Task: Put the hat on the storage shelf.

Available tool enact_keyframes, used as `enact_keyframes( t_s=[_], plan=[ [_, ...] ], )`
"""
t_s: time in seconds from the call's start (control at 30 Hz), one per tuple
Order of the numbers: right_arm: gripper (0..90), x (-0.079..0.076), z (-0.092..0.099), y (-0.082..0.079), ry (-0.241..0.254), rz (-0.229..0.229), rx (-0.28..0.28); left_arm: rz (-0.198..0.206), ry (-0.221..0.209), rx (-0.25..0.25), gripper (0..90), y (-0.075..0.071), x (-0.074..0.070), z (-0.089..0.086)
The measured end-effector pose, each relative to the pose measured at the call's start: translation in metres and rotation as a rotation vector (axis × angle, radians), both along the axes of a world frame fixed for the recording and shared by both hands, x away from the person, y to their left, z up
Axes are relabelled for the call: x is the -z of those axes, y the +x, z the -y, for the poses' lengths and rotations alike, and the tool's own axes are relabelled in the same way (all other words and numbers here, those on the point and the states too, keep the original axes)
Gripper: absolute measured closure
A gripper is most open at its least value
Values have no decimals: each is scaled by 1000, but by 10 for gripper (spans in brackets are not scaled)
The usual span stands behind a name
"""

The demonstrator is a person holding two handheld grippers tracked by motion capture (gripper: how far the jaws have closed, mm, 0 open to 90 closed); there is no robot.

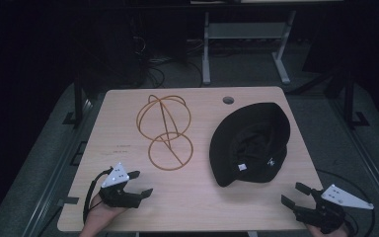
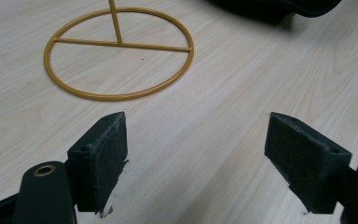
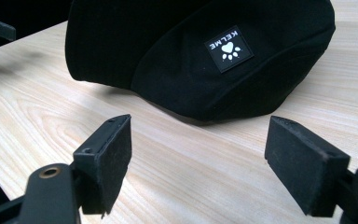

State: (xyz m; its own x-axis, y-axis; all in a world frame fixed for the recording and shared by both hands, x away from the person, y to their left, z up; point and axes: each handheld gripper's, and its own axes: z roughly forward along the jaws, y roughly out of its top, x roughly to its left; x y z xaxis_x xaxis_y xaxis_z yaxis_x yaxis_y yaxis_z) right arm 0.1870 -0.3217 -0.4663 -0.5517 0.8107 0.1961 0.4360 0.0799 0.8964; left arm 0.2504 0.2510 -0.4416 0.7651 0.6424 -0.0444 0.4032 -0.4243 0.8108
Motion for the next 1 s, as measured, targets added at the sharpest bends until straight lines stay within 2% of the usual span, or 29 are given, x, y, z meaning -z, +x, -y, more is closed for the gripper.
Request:
enact_keyframes(
  t_s=[0.2,0.73,0.9,1.0],
  plan=[
    [221,2,2,2,15,-6,-3,-7,-6,-4,201,1,0,-1],
    [220,1,1,1,25,-4,4,12,4,38,194,-1,-3,11],
    [220,2,0,2,19,-4,-3,13,-1,54,190,-1,-4,19],
    [218,2,-1,2,26,-6,-1,29,-2,64,191,-2,-6,25]
  ],
)
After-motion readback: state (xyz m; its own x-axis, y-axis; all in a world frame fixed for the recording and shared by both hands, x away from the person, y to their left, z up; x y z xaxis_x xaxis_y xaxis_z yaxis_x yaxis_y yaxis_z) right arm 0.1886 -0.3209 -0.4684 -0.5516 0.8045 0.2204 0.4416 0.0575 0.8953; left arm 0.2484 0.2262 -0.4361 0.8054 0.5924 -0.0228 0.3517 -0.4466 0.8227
